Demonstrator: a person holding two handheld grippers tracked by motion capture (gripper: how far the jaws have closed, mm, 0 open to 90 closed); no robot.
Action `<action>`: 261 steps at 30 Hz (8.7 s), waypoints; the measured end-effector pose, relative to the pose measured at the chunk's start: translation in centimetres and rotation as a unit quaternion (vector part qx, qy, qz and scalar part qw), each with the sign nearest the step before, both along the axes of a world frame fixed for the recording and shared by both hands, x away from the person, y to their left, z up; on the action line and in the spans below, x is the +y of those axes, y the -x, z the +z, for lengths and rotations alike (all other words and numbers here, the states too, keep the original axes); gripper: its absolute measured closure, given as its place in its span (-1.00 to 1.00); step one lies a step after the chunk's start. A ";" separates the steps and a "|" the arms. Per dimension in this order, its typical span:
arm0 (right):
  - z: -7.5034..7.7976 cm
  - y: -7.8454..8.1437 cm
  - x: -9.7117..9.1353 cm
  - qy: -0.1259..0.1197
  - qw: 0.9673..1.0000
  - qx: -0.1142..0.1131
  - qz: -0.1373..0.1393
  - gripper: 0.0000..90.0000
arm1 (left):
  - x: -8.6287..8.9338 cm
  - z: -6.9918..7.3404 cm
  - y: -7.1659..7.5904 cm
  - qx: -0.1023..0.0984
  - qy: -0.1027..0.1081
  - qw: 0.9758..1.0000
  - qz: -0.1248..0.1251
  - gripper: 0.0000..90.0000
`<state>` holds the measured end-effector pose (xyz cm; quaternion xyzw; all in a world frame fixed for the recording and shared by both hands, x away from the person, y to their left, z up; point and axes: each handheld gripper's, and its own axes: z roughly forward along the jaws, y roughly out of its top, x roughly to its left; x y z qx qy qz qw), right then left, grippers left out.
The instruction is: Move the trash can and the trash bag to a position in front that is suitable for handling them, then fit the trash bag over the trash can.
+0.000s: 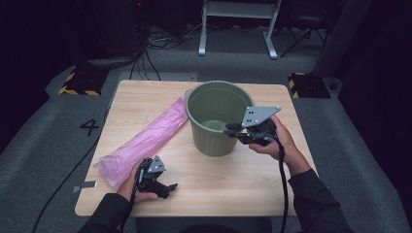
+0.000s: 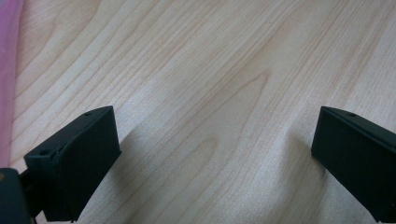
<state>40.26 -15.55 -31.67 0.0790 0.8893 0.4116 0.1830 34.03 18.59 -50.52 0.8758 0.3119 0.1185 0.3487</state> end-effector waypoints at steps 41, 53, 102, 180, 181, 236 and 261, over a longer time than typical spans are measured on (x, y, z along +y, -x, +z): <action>1.4 2.7 -4.0 -0.020 0.998 0.003 -0.053 -0.07 | 0.0 0.0 -0.1 0.001 -0.002 1.000 -0.004 -0.98; -4.5 3.2 -11.2 -0.082 0.985 0.012 -0.148 -0.36 | 0.0 0.0 -0.1 0.001 0.000 1.000 -0.004 -0.98; -18.6 -0.5 -14.2 -0.036 0.959 0.128 -0.250 -0.56 | 1.7 3.9 -6.1 -0.060 -0.046 0.990 0.119 -0.59; -18.6 -0.4 -14.4 -0.037 0.957 0.128 -0.256 -0.55 | 5.7 4.0 -7.3 -0.137 -0.020 0.975 0.172 1.00; -18.6 -0.4 -14.4 -0.037 0.957 0.128 -0.256 -0.55 | 5.7 4.0 -7.3 -0.137 -0.020 0.975 0.172 1.00; -18.6 -0.1 -14.5 -0.038 0.957 0.128 -0.257 -0.54 | 6.8 12.5 -5.8 -0.263 0.076 0.928 0.253 1.00; -18.6 -0.1 -14.5 -0.038 0.957 0.129 -0.258 -0.54 | 6.4 18.3 -6.4 -0.312 0.100 0.911 0.249 1.00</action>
